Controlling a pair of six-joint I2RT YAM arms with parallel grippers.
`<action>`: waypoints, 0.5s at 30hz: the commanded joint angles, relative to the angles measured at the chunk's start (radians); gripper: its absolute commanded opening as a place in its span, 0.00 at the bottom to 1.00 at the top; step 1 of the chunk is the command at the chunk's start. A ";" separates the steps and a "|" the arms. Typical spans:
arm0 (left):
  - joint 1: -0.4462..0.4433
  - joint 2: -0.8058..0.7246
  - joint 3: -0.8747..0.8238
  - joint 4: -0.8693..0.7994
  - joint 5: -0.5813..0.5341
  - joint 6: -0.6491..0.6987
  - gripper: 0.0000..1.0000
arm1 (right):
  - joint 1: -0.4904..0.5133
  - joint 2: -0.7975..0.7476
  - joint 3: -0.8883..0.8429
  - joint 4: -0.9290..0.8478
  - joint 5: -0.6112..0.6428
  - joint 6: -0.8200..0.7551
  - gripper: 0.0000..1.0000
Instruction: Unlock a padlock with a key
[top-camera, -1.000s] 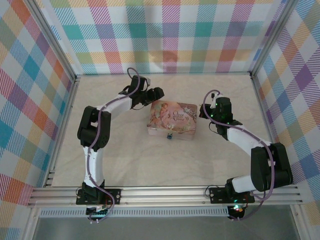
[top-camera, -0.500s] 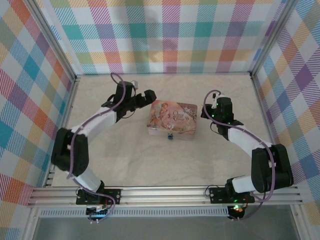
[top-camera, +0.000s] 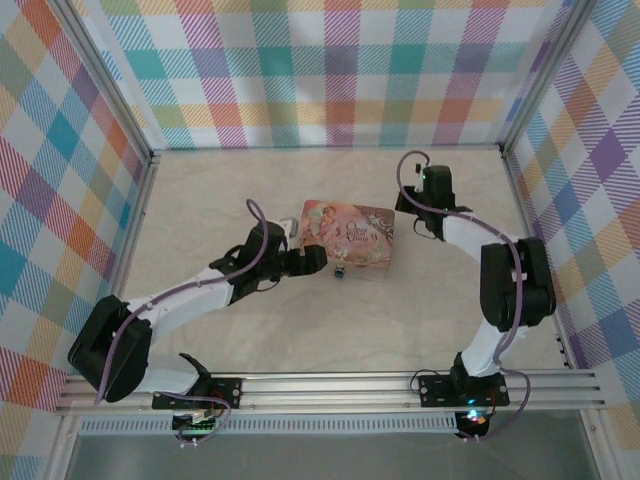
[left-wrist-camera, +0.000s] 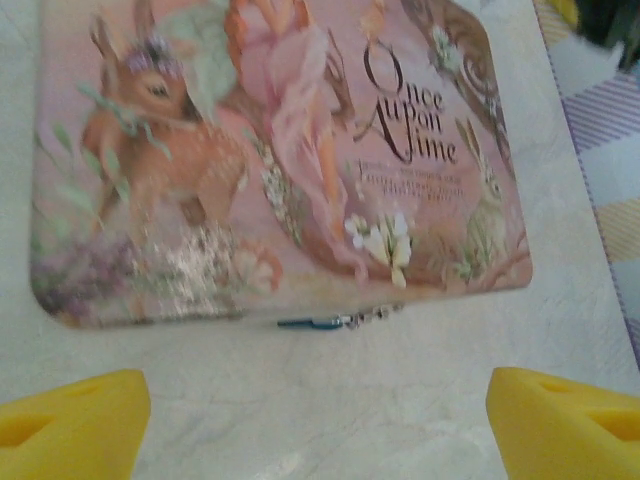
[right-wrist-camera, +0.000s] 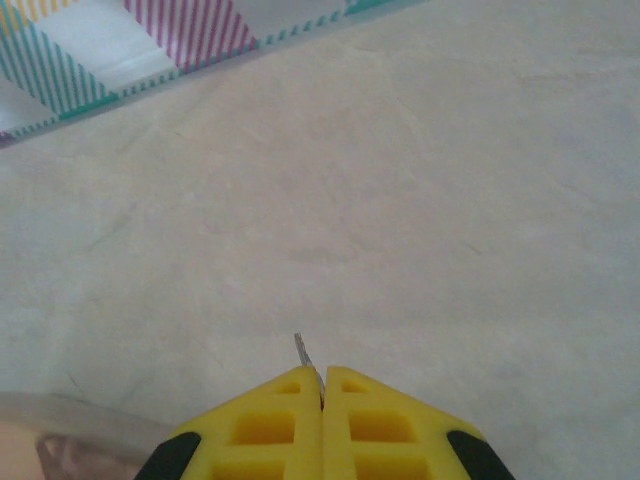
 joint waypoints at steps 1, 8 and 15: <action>-0.046 0.012 -0.038 0.117 -0.070 -0.002 0.90 | -0.004 0.074 0.125 -0.111 -0.099 -0.024 0.00; -0.111 0.194 -0.010 0.260 -0.088 0.006 0.92 | 0.006 0.206 0.257 -0.212 -0.206 -0.016 0.00; -0.144 0.307 0.041 0.309 -0.092 0.021 0.92 | 0.034 0.235 0.245 -0.205 -0.227 -0.022 0.00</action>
